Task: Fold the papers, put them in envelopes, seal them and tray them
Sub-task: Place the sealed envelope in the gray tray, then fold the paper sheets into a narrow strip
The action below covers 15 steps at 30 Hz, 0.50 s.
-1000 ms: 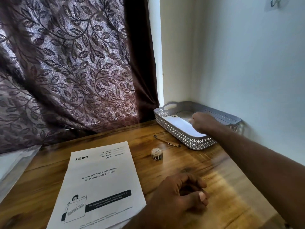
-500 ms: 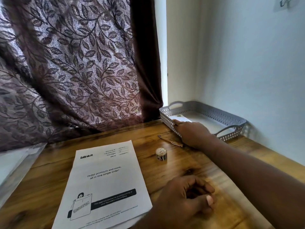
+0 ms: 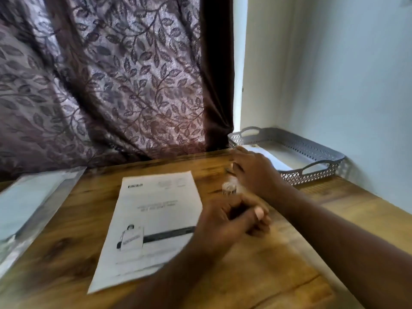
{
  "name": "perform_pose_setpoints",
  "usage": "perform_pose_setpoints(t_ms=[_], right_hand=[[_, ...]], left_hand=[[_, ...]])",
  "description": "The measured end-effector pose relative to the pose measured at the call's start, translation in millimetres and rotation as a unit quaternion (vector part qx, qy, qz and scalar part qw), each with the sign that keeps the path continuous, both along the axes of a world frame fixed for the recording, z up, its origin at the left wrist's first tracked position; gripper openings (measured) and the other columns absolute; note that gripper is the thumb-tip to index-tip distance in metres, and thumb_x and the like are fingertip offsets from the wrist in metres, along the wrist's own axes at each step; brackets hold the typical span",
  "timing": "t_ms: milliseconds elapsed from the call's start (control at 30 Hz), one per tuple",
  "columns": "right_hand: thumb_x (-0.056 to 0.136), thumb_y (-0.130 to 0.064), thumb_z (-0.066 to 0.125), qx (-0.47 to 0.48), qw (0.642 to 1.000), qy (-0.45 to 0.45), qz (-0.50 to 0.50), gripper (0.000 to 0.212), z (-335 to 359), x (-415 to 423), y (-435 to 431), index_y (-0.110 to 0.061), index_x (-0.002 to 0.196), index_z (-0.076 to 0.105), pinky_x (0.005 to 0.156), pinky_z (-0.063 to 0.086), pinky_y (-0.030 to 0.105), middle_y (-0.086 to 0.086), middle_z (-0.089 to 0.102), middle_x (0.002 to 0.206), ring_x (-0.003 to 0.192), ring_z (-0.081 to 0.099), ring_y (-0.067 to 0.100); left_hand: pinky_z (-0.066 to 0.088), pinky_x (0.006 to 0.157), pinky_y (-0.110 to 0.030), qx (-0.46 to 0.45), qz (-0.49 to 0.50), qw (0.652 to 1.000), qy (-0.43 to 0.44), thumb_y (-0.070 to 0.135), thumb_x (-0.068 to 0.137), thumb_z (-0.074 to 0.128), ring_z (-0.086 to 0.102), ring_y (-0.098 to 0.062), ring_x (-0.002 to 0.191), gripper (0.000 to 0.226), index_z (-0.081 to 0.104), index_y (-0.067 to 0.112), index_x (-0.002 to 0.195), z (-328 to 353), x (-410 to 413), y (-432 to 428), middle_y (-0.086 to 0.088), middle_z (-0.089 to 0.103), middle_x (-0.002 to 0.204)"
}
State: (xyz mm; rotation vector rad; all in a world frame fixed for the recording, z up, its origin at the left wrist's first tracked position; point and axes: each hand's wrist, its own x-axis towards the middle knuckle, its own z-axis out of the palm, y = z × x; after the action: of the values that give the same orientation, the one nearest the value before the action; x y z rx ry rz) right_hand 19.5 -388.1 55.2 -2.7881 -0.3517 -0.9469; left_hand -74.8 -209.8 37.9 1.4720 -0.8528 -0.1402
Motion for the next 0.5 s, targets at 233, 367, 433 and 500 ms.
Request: perform_pose_setpoints(t_ms=[233, 367, 433, 500], right_hand=[[0.095, -0.015, 0.057, 0.082, 0.994, -0.017, 0.064, 0.021, -22.8, -33.7, 69.0, -0.013, 0.113, 0.069, 0.068, 0.053, 0.034, 0.007, 0.075, 0.096, 0.08, 0.069, 0.026], [0.099, -0.017, 0.049, 0.047, 0.992, 0.037, 0.11, 0.032, -35.8, -29.8, 105.5, -0.013, 0.126, 0.066, 0.081, 0.049, 0.028, 0.005, 0.072, 0.122, 0.102, 0.069, 0.023], [0.099, -0.018, 0.048, 0.059, 0.989, 0.065, 0.119, 0.033, -42.0, -25.8, 115.9, -0.013, 0.127, 0.064, 0.09, 0.049, 0.032, 0.006, 0.07, 0.127, 0.11, 0.067, 0.026], [0.101, -0.019, 0.05, 0.067, 0.986, 0.097, 0.116, 0.031, -46.3, -21.7, 123.2, -0.015, 0.13, 0.062, 0.093, 0.048, 0.034, 0.006, 0.068, 0.131, 0.113, 0.064, 0.027]], left_hand=[[0.06, 0.06, -0.036, -0.125, 0.141, 0.981, -0.053, 0.003, 0.097, 0.055, 0.072, -0.033, 0.069, 0.017, 0.069, -0.008, 0.094, 6.4, 23.7, 65.3, -0.021, 0.073, 0.08], [0.059, 0.056, -0.034, -0.092, 0.245, 0.964, -0.041, 0.003, 0.098, 0.056, 0.069, -0.035, 0.064, 0.016, 0.07, -0.003, 0.093, -0.4, 46.3, 116.4, -0.02, 0.072, 0.077], [0.059, 0.058, -0.033, -0.051, 0.297, 0.953, -0.04, 0.006, 0.098, 0.058, 0.07, -0.032, 0.063, 0.016, 0.072, 0.003, 0.091, -3.3, 64.7, 139.4, -0.016, 0.073, 0.075], [0.061, 0.066, -0.036, 0.019, 0.368, 0.928, -0.052, 0.012, 0.097, 0.062, 0.073, -0.025, 0.067, 0.014, 0.074, 0.01, 0.09, -10.4, 86.2, 161.4, -0.008, 0.075, 0.075]])
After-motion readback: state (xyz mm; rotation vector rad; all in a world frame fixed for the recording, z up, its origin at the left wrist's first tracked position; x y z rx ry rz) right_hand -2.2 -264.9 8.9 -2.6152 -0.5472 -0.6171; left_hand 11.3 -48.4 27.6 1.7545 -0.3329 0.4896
